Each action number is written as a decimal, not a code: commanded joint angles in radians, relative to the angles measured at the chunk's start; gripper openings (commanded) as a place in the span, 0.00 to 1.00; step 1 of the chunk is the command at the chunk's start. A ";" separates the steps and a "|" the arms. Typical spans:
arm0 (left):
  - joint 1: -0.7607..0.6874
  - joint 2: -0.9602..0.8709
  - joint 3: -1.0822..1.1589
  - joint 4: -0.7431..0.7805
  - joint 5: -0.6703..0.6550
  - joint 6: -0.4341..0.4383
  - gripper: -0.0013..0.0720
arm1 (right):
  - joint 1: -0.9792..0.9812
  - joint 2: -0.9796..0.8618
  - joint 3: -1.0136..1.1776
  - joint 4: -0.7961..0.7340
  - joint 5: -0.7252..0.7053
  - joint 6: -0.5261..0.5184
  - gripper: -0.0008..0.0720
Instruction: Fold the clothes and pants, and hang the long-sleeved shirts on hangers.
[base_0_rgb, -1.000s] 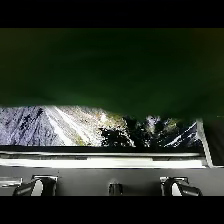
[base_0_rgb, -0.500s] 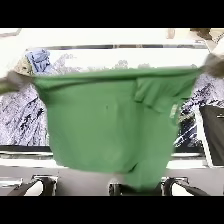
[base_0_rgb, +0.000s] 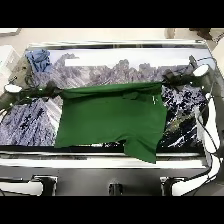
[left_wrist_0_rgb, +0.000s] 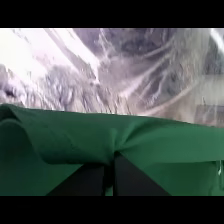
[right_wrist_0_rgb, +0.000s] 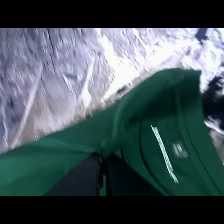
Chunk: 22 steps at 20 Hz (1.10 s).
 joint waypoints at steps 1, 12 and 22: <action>-0.029 -0.096 0.039 -0.027 0.002 0.000 0.06 | 0.006 -0.057 -0.002 0.034 -0.044 0.018 0.06; 0.325 0.090 -0.115 0.498 -0.706 -0.041 0.74 | -0.304 0.172 -0.208 -0.194 0.704 -0.152 0.72; 0.334 0.149 -0.537 0.375 -0.538 0.168 0.64 | -0.311 0.301 -0.562 -0.134 0.626 -0.193 0.71</action>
